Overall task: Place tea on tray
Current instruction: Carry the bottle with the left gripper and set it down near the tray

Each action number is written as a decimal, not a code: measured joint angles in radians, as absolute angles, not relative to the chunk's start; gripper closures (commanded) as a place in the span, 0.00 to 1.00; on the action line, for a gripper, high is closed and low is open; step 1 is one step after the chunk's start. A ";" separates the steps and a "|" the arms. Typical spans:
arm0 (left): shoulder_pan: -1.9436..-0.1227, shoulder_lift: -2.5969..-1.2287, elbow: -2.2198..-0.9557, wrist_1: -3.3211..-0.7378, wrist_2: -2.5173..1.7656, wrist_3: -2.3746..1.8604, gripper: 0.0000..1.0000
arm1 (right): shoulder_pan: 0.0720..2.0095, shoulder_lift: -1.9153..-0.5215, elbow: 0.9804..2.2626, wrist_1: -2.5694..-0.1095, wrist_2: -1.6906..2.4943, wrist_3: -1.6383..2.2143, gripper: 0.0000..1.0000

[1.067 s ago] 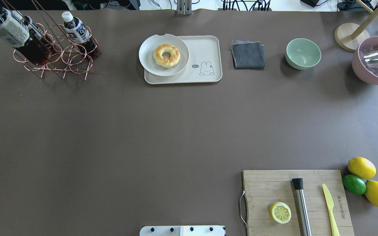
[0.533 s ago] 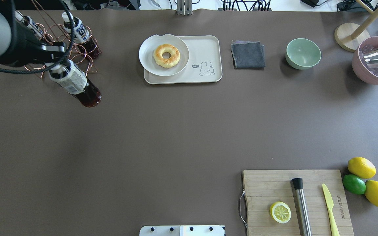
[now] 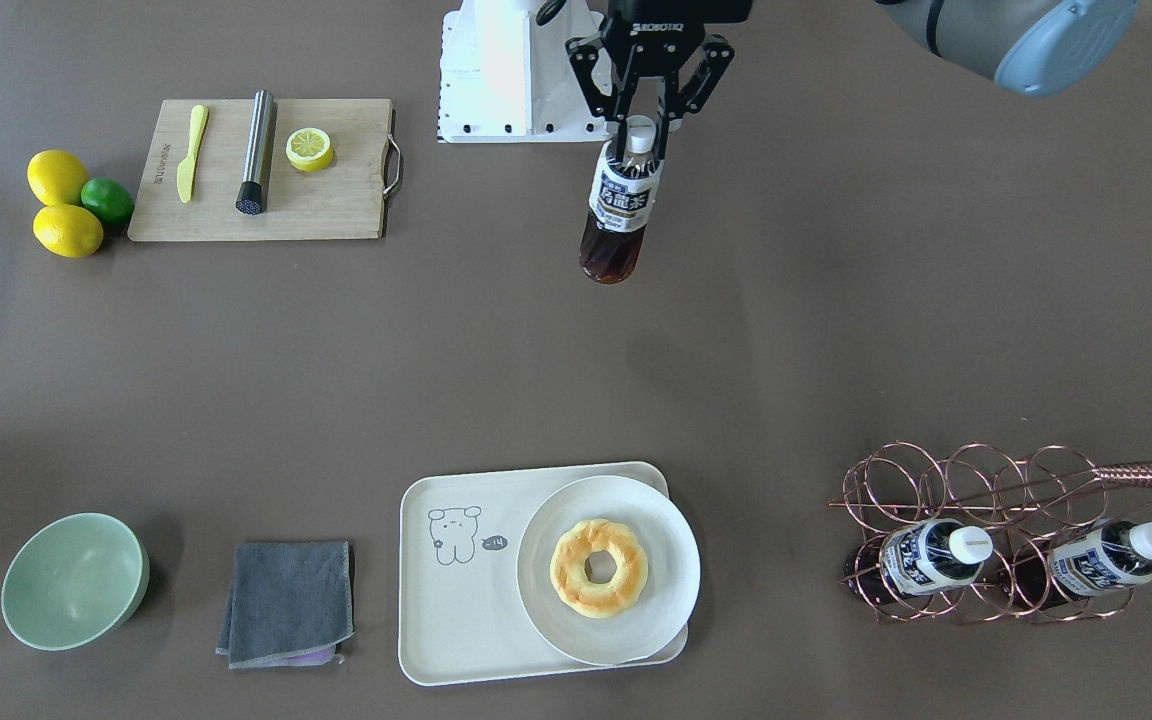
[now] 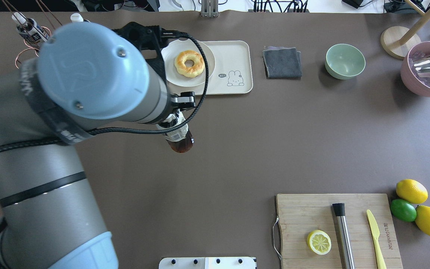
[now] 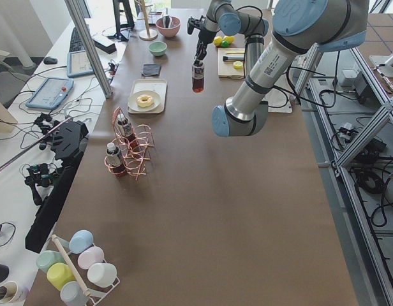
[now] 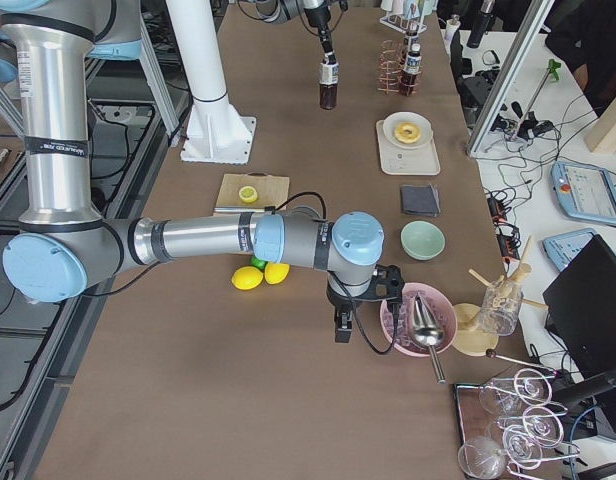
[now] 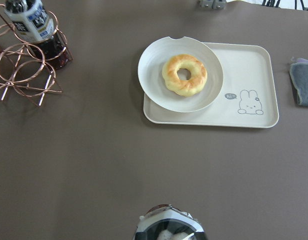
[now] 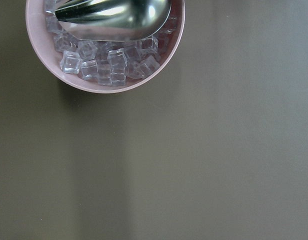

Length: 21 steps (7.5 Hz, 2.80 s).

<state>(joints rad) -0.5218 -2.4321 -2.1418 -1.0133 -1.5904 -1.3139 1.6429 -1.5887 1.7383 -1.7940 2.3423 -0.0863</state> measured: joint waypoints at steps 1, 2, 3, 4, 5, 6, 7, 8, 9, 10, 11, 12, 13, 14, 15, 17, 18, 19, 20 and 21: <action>-0.491 -2.495 -2.064 -1.014 -1.570 -1.336 1.00 | 1.643 -1.586 1.740 -1.794 2.346 -0.086 0.00; -0.478 -2.541 -1.995 -1.023 -1.561 -1.340 1.00 | 1.643 -1.585 1.739 -1.793 2.347 -0.085 0.00; -0.473 -2.567 -1.936 -1.054 -1.557 -1.337 1.00 | 1.643 -1.584 1.737 -1.794 2.346 -0.085 0.00; -0.472 -2.576 -1.883 -1.092 -1.556 -1.321 1.00 | 1.643 -1.584 1.735 -1.794 2.346 -0.085 0.00; -0.471 -2.574 -1.832 -1.140 -1.556 -1.308 1.00 | 1.643 -1.585 1.733 -1.795 2.347 -0.085 0.00; -0.469 -2.570 -1.790 -1.182 -1.555 -1.303 1.00 | 1.643 -1.586 1.732 -1.795 2.348 -0.085 0.00; -0.462 -2.564 -1.767 -1.207 -1.555 -1.301 1.00 | 1.643 -1.587 1.730 -1.796 2.347 -0.084 0.00; -0.455 -2.556 -1.756 -1.222 -1.555 -1.300 1.00 | 1.643 -1.588 1.728 -1.796 2.347 -0.084 0.00; -0.448 -2.552 -1.752 -1.232 -1.555 -1.299 1.00 | 1.643 -1.589 1.727 -1.796 2.347 -0.084 0.00; -0.444 -2.550 -1.753 -1.238 -1.555 -1.299 1.00 | 1.643 -1.592 1.726 -1.796 2.347 -0.084 0.00; -0.442 -2.549 -1.754 -1.240 -1.555 -1.298 1.00 | 1.643 -1.594 1.726 -1.796 2.347 -0.084 0.00; -0.441 -2.549 -1.755 -1.241 -1.555 -1.298 1.00 | 1.643 -1.595 1.724 -1.796 2.347 -0.084 0.00; -0.437 -2.547 -1.756 -1.241 -1.555 -1.298 1.00 | 1.643 -1.596 1.722 -1.796 2.346 -0.084 0.00; -0.429 -2.540 -1.756 -1.241 -1.554 -1.298 1.00 | 1.643 -1.596 1.719 -1.796 2.346 -0.084 0.00; -0.424 -2.533 -1.756 -1.242 -1.554 -1.298 0.86 | 1.643 -1.596 1.717 -1.796 2.347 -0.084 0.00; -0.421 -2.529 -1.756 -1.242 -1.554 -1.298 0.02 | 1.643 -1.595 1.716 -1.796 2.347 -0.084 0.00; -0.421 -2.528 -1.756 -1.243 -1.553 -1.296 0.02 | 1.643 -1.594 1.716 -1.796 2.347 -0.084 0.00; -0.421 -2.528 -1.757 -1.243 -1.554 -1.292 0.02 | 1.643 -1.592 1.716 -1.796 2.347 -0.084 0.00; -0.422 -2.528 -1.760 -1.242 -1.554 -1.278 0.02 | 1.643 -1.590 1.716 -1.796 2.347 -0.084 0.00; -0.425 -2.528 -1.774 -1.242 -1.555 -1.260 0.02 | 1.643 -1.588 1.716 -1.796 2.347 -0.084 0.00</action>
